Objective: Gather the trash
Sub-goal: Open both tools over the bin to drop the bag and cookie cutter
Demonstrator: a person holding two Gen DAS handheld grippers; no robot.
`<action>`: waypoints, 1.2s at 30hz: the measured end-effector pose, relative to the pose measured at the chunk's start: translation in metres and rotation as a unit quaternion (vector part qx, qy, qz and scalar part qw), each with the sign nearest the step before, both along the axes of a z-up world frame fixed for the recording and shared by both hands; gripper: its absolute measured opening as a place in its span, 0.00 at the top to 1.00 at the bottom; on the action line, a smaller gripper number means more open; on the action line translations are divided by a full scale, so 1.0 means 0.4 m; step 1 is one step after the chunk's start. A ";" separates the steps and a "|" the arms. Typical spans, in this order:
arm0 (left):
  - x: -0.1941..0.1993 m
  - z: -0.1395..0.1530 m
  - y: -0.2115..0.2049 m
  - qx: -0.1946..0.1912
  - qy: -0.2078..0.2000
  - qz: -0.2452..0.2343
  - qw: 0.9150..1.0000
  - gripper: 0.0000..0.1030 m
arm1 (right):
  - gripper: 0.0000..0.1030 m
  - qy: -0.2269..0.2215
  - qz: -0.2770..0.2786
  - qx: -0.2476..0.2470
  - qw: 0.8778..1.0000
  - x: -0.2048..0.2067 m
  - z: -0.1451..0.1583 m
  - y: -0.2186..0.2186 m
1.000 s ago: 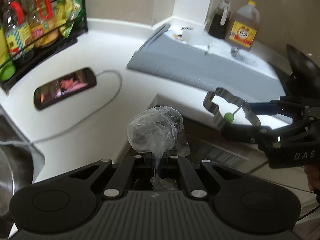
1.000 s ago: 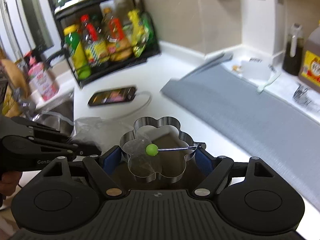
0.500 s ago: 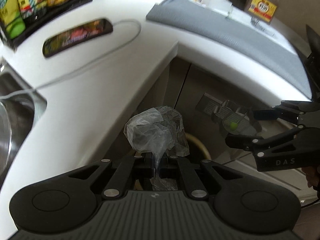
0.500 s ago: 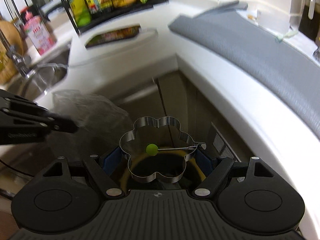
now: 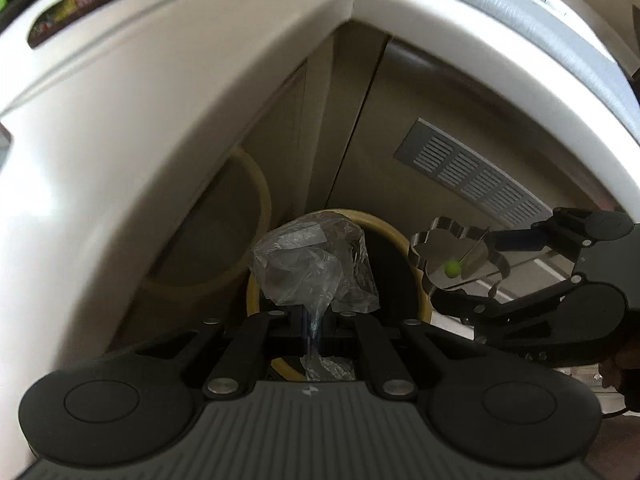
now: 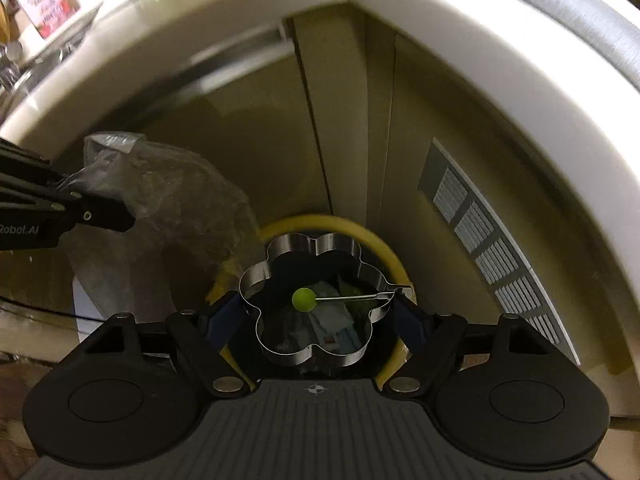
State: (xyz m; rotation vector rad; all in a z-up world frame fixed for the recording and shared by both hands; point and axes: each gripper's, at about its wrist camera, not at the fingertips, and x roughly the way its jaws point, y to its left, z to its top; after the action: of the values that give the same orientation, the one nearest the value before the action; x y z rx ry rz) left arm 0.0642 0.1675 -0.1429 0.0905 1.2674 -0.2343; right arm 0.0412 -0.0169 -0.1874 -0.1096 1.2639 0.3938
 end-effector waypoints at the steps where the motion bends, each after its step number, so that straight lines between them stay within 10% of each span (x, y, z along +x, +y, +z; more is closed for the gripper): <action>1: 0.004 -0.012 -0.006 0.001 0.003 -0.002 1.000 0.96 | 0.20 0.002 0.002 -0.003 1.000 -0.001 -0.009 0.002; 36: 0.104 -0.339 -0.110 0.076 0.082 -0.040 0.993 0.96 | 0.20 0.070 0.030 -0.067 0.995 0.085 -0.280 0.070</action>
State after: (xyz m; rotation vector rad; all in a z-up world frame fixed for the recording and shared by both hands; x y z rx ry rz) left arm 0.1059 0.1236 -0.2784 0.2567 1.4468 -0.2182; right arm 0.0753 0.0112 -0.2996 -0.2380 1.4282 0.3719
